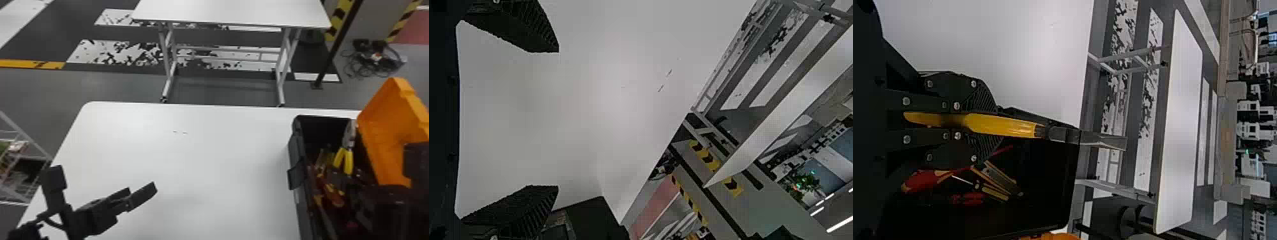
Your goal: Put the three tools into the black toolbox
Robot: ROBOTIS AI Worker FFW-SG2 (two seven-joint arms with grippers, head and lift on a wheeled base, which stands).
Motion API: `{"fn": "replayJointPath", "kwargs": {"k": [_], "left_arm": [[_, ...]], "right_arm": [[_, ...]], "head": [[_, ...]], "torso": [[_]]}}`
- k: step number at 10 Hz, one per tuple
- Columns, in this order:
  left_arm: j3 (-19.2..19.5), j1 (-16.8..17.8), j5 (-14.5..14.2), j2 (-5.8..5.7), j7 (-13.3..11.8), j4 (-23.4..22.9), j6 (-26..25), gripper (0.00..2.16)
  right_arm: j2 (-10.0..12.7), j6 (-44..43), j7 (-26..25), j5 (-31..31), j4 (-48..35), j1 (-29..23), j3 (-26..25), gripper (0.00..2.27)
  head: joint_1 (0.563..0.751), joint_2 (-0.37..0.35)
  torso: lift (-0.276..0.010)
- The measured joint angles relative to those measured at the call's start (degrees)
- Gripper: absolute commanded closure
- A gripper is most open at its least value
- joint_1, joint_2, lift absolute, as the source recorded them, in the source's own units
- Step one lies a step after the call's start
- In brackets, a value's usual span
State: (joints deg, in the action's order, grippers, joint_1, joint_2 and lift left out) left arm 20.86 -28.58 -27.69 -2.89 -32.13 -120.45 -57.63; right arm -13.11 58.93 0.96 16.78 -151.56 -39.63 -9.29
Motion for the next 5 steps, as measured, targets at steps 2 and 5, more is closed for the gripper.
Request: {"fn": "replayJointPath", "kwargs": {"k": [2, 5], "left_arm": [[-0.58, -0.55, 0.0, -0.59, 0.01, -0.76, 0.01, 0.02], [-1.39, -1.08, 0.32, -0.64, 0.57, -1.58, 0.01, 0.02]], "right_arm": [[0.01, -7.9, 3.97, -0.85, 7.02, 0.32, -0.9, 1.89], [0.06, -16.21, 8.07, -0.94, 16.33, 1.53, -0.16, 0.0]], "head": [[0.695, -0.072], [0.695, -0.081]], "torso": [[-0.051], [-0.051]]}}
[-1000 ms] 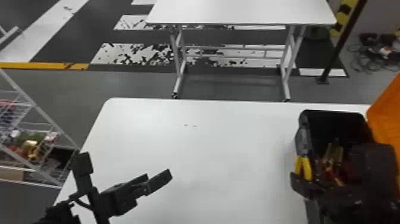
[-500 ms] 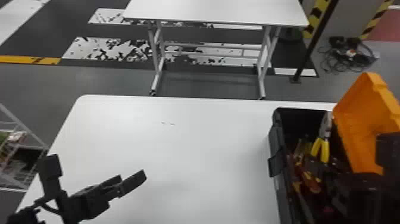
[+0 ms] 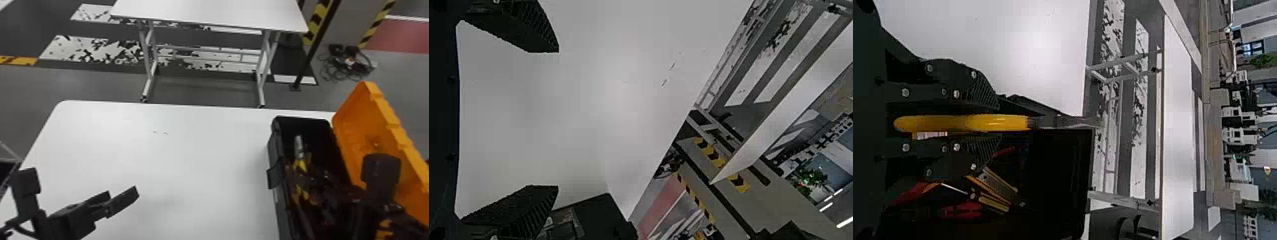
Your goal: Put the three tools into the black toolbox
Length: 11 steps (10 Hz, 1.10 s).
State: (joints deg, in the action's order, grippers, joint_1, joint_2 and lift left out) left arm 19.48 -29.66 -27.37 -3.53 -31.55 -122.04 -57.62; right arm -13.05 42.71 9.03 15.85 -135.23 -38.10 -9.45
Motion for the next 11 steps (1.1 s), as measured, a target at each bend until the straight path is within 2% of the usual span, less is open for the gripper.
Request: {"fn": "replayJointPath", "kwargs": {"k": [2, 3, 4, 5, 6, 7, 8, 9, 10, 11], "left_arm": [[-1.43, -0.31, 1.43, -0.15, 1.6, -0.89, 0.29, 0.02], [-3.15, -0.72, 3.3, -0.3, 4.85, -1.62, 2.0, 0.02], [-6.5, -1.5, 6.11, -1.31, 12.76, -2.6, 5.96, 0.02], [-10.9, -2.59, 9.66, -3.35, 19.41, -3.13, 13.87, 0.02], [-14.01, -3.32, 12.59, -4.79, 22.49, -3.19, 20.88, 0.02], [-16.31, -4.05, 14.35, -5.97, 24.5, -2.3, 30.6, 0.02], [-18.06, -5.16, 16.23, -7.09, 26.21, -0.66, 42.51, 0.02], [-20.0, -6.47, 18.19, -8.89, 28.42, 1.64, 56.68, 0.02], [-21.45, -7.8, 18.98, -10.24, 29.91, 5.06, 73.96, 0.02], [-22.51, -8.7, 19.62, -10.98, 30.69, 8.13, 86.59, 0.02]], "right_arm": [[0.52, -3.28, 3.1, 1.72, 2.12, -0.36, 0.67, 0.06], [0.72, -4.51, 3.23, 2.53, 2.14, -0.69, 2.1, 0.06], [1.12, -6.12, 3.16, 2.81, 2.11, -0.82, 4.32, 0.06], [1.58, -9.62, 2.62, 2.79, 2.71, -0.76, 6.91, 0.06], [1.84, -15.71, 0.95, 2.31, 4.08, -0.66, 9.48, 0.06], [2.03, -26.32, -2.47, 1.32, 6.77, -0.6, 12.44, 0.06], [2.13, -36.58, -4.67, 0.47, 9.58, -0.73, 14.29, 0.06], [2.19, -45.5, -6.38, -0.09, 12.23, -0.99, 15.63, 0.06], [2.42, -53.52, -7.95, -0.38, 14.47, -1.62, 16.54, 0.05], [2.87, -60.25, -8.76, -0.83, 16.14, -2.48, 17.19, 0.05]], "head": [[0.695, -0.058], [0.695, -0.027], [0.695, 0.004], [0.695, 0.072], [0.695, 0.098], [0.695, 0.097], [0.695, 0.092], [0.695, 0.082], [0.695, 0.067], [0.695, 0.056]], "torso": [[-0.051], [-0.051], [-0.051], [-0.051], [-0.051], [-0.051], [-0.051], [-0.051], [-0.051], [-0.051]]}}
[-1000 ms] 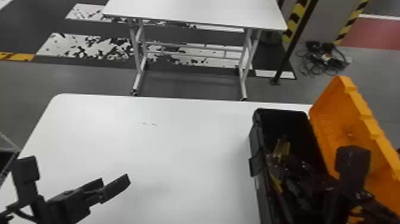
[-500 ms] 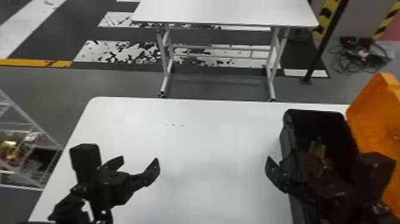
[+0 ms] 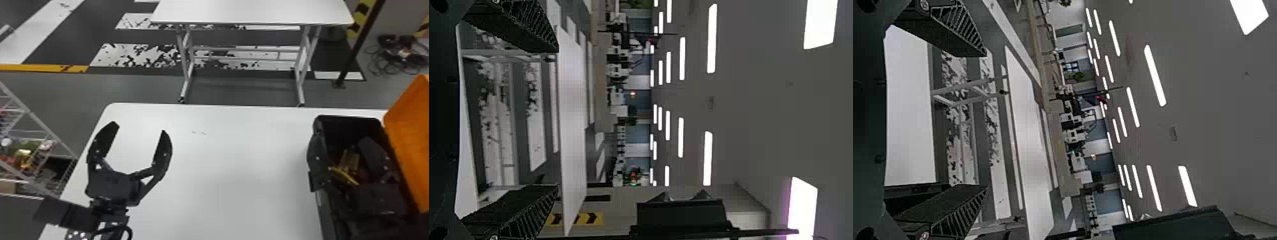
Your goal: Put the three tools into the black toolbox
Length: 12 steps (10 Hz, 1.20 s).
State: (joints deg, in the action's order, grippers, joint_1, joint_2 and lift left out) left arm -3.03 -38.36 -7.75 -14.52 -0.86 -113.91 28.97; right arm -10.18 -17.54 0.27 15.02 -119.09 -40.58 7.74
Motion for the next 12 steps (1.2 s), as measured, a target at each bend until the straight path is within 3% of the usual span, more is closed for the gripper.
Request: {"fn": "replayJointPath", "kwargs": {"k": [1, 3, 5, 8, 12], "left_arm": [[-0.57, -0.74, 0.4, -0.36, 0.09, 1.56, 4.34, 0.02], [-0.99, -1.54, -0.23, -0.46, 1.57, 4.01, 4.4, 0.02], [-0.82, -2.26, -3.05, -0.43, 1.61, 4.77, 0.6, 0.02], [-0.57, -3.29, -5.47, 0.03, 0.65, 1.83, -7.77, 0.02], [-0.41, -4.07, -6.4, 0.19, 0.6, 0.28, -9.83, 0.02]], "right_arm": [[0.21, -4.45, -0.32, -0.54, 1.43, -0.68, 0.55, 0.05], [0.33, -9.29, -1.22, -1.11, 3.96, -1.65, 1.12, 0.05], [0.3, -10.4, -1.24, -1.52, 5.74, -2.51, 0.98, 0.05], [0.25, -9.75, -1.24, -2.15, 5.71, -4.27, -0.55, 0.05], [0.25, -7.81, -1.24, -1.8, 4.22, -5.84, -3.12, 0.05]], "head": [[0.695, 0.048], [0.695, 0.052], [0.695, 0.067], [0.695, 0.046], [0.695, 0.013]], "torso": [[-0.051], [-0.051], [-0.051], [-0.051], [-0.051]]}}
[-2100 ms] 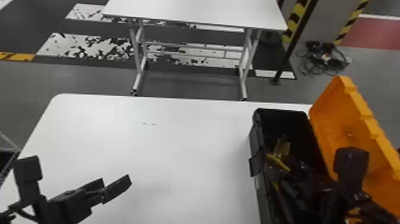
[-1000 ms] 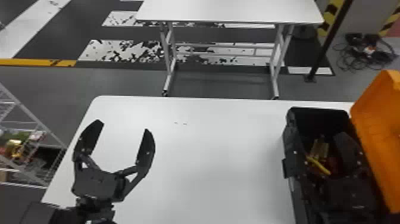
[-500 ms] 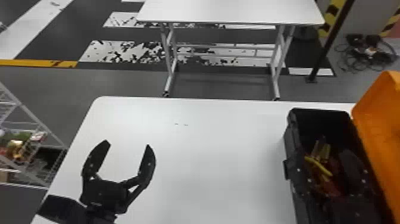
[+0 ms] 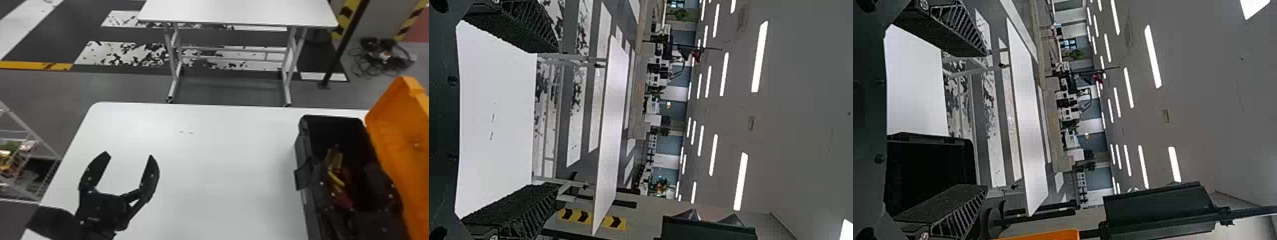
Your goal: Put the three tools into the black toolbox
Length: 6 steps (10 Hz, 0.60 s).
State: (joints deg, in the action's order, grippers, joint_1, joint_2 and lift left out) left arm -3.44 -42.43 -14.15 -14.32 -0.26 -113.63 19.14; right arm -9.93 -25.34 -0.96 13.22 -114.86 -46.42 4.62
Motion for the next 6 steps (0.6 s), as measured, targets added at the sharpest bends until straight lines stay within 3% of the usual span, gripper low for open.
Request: {"fn": "replayJointPath", "kwargs": {"k": [6], "left_arm": [[-0.39, 0.19, 0.26, 0.67, -0.18, 0.07, -2.4, 0.02]], "right_arm": [[0.07, 1.88, 0.0, 0.14, -1.04, -0.22, -0.02, 0.07]], "head": [[0.695, 0.005]], "torso": [[-0.051]]}}
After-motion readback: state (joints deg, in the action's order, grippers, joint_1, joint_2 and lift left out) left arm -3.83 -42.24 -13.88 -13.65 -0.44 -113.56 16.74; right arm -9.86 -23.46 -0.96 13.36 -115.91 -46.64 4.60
